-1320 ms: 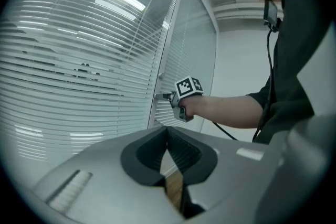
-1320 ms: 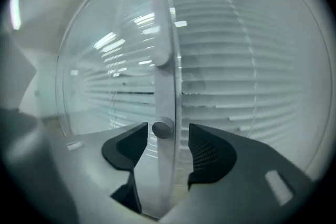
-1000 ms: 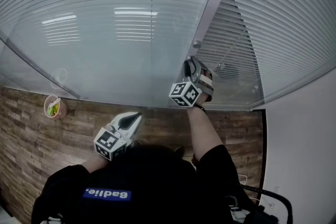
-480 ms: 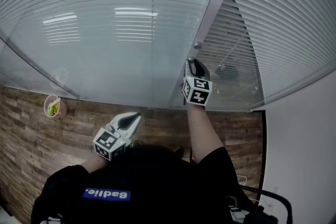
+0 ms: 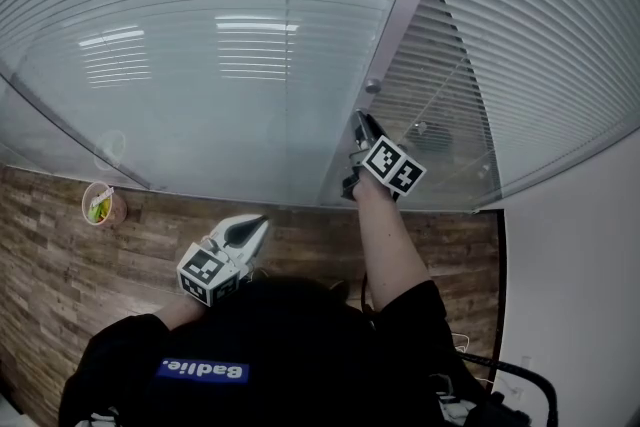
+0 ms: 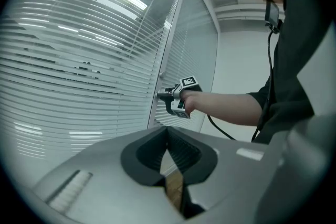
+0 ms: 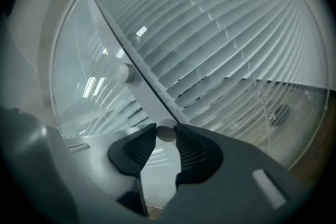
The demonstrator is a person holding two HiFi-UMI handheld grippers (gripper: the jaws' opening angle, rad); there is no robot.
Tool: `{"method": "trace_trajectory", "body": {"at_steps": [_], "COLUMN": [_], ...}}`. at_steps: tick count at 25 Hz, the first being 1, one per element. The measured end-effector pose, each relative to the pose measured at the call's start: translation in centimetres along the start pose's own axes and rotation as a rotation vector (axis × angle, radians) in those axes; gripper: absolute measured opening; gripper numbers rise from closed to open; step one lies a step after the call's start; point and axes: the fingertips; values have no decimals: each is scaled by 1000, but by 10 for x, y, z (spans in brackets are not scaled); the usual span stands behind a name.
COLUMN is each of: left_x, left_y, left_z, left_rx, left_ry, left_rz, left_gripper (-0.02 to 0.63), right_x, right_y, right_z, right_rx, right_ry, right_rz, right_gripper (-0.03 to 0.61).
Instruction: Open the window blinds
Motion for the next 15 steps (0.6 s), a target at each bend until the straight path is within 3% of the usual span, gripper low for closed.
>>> {"method": "trace_trajectory", "body": {"at_steps": [4,7,10,12,15], "left_x": [-1,-1,0,0,1], "left_y": [-2,-3,-4,-6,-6], "left_z": [1,1,2,3,2], "left_rx": [5,8,16,21,23], "left_ry": [-1,-1,0,2,2], "left_rz": [2,0,-3,-4,-5], "left_gripper": [-1,-2,-2,0,0], "right_x": [-1,-1,-2,0,2], "right_y": [-1,0,2,4,10], "right_z": [1,0,0,-1,-5], "right_rx": [-39,-40,0,41,120], "right_ry": [19,6,-32,-50,-96], "right_rz": [108,47,-136,-297,-636], "right_gripper": [123,127,138,196,204]}}
Point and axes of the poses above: the fingertips, and each gripper's own axes: z forward along the fingers, y to its left, x out of its underside, and after that the axes turned 11 degrees about x, right-handed
